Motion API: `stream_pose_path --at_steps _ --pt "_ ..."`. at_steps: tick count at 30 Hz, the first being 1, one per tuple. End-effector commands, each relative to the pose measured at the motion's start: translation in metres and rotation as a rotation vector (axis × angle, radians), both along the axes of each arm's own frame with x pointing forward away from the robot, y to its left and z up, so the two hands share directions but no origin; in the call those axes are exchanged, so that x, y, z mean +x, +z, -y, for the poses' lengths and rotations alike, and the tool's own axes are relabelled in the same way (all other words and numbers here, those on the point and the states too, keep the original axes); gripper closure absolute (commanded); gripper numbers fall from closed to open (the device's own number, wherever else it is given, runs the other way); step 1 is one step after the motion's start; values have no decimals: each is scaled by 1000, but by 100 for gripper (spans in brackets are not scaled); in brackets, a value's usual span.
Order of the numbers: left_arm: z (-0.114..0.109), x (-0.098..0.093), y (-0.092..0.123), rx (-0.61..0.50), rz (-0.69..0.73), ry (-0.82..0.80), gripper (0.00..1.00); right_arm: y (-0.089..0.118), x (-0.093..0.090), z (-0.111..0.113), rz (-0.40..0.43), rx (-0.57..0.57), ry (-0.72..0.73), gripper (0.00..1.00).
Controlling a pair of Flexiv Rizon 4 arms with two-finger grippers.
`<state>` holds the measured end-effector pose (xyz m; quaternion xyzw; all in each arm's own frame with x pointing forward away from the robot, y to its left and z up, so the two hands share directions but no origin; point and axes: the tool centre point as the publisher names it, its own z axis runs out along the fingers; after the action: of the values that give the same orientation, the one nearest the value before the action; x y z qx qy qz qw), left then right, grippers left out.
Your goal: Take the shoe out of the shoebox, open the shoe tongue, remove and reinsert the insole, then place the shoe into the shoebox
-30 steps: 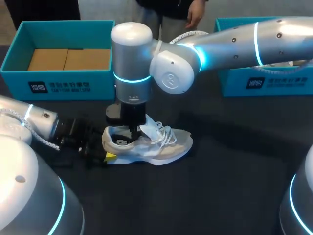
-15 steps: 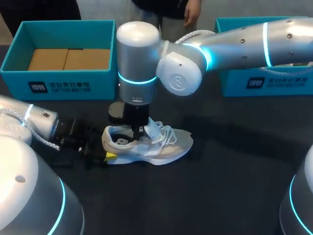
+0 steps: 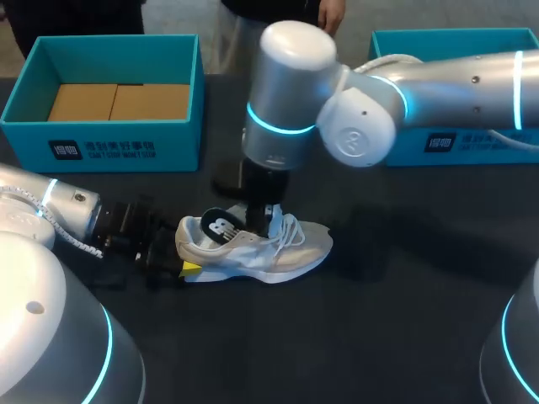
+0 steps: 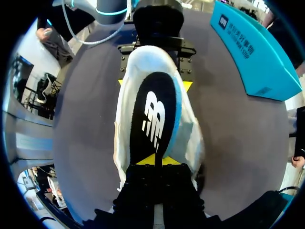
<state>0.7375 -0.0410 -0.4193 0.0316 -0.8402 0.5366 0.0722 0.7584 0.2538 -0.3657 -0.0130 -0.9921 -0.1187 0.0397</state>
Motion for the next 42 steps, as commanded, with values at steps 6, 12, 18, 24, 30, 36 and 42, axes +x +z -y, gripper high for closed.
stream_pose_path --at_steps 6,12,18,24,30,36,42 --pt "0 0 -2 0 0 1 100 8 10 3 12 153 46 100" --pt "0 0 -2 0 0 1 100 15 14 -7 10 199 101 100" --pt "0 0 -2 0 0 1 100 21 21 -22 -2 216 162 100" --pt "0 0 -2 0 0 1 100 28 28 -36 -44 227 231 100" --pt "0 0 -2 0 0 1 100 33 33 -46 -62 240 280 100" --pt "0 0 -2 0 0 1 100 38 37 -58 -81 267 345 100" --pt "0 0 -2 0 0 1 100 41 36 -67 -104 319 416 100"
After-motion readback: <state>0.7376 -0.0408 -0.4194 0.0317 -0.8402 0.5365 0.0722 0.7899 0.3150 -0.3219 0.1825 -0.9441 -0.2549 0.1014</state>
